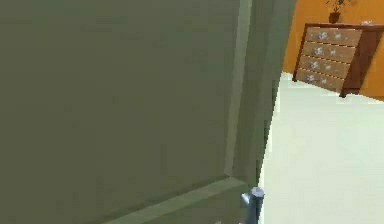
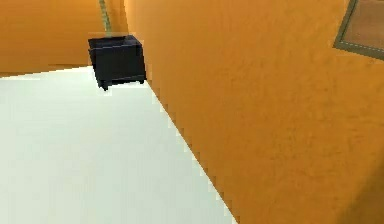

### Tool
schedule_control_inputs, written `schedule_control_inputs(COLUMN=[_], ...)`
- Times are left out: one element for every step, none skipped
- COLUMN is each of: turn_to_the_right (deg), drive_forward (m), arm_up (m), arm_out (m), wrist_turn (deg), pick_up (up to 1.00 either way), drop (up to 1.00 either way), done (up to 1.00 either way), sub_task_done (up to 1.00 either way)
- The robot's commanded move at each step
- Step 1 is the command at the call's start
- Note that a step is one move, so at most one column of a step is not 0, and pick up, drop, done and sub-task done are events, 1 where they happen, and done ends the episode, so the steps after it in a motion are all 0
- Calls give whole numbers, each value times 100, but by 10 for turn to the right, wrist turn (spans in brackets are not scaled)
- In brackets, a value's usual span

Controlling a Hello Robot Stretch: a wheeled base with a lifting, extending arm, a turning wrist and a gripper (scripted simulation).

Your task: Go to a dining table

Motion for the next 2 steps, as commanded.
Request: schedule_control_inputs(turn_to_the_right=[450,180], drive_forward=[0,0], arm_up=[0,0], arm_out=[0,0], wrist_turn=[0,0], pick_up=[0,0], drop=[0,0], done=[0,0], sub_task_done=[0,0])
